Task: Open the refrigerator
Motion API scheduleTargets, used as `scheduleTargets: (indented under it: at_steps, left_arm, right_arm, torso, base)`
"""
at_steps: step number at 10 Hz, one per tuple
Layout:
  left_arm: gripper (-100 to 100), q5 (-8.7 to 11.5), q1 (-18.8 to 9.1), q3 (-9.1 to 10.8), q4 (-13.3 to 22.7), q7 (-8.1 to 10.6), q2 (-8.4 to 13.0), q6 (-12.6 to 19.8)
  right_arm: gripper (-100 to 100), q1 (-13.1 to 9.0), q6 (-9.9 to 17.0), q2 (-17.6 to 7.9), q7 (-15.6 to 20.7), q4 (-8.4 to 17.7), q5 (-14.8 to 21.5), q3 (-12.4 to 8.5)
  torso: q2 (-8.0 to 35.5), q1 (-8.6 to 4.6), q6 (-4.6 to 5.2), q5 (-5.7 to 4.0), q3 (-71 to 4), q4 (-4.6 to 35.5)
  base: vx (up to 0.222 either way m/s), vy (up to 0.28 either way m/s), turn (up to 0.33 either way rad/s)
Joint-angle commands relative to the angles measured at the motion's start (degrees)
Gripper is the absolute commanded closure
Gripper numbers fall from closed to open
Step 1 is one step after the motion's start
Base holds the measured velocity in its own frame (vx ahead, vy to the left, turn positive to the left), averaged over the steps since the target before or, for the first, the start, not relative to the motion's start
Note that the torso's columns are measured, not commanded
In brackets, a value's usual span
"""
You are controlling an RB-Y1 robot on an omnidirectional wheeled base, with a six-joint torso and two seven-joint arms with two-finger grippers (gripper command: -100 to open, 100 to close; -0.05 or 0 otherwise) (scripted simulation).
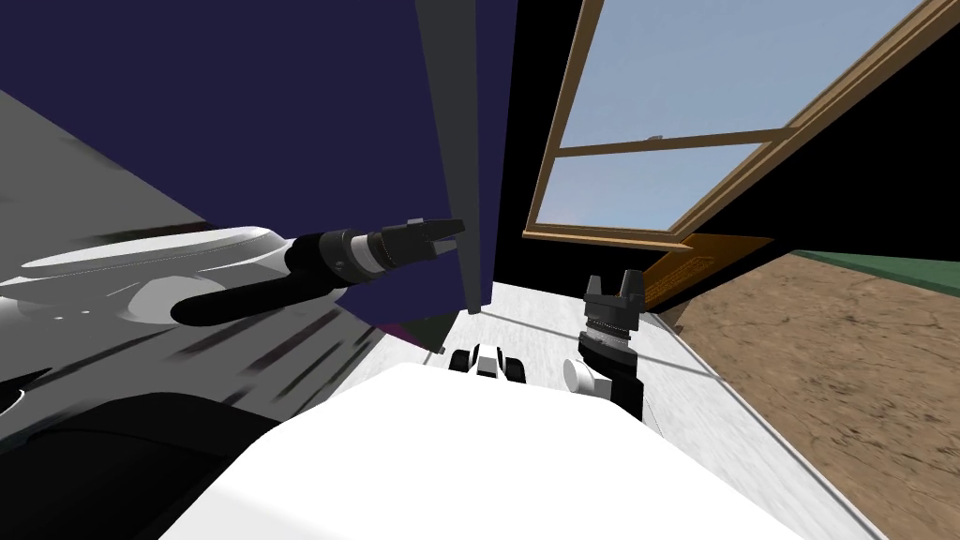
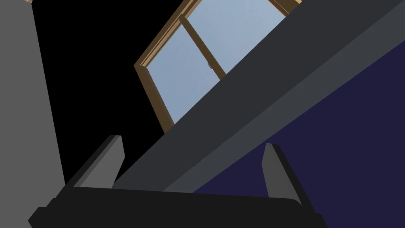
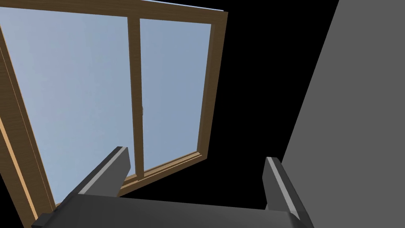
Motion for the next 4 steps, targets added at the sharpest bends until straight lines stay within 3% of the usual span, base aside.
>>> scheduleTargets:
  at_steps: [1, 4]
  left_arm:
    - [0, 0.0, 0.01, -0.01, 0.02, 0.0, 0.0, 0.02]
    - [0, 0.0, 0.02, -0.02, 0.03, 0.0, 0.0, 0.03]
  right_arm:
    - [0, 0.0, 0.0, 0.0, 0.0, 0.0, 0.0, 0.0]
    - [0, 0.0, 0.0, 0.0, 0.0, 0.0, 0.0, 0.0]
  torso:
    - [-0.07, 0.01, 0.0, 0.0, -0.05, -0.03]
    - [-0.18, 0.04, 0.0, 0.02, -0.12, -0.09]
  base:
    - [0.0, 0.0, 0.0]
    - [0.0, 0.0, 0.0]
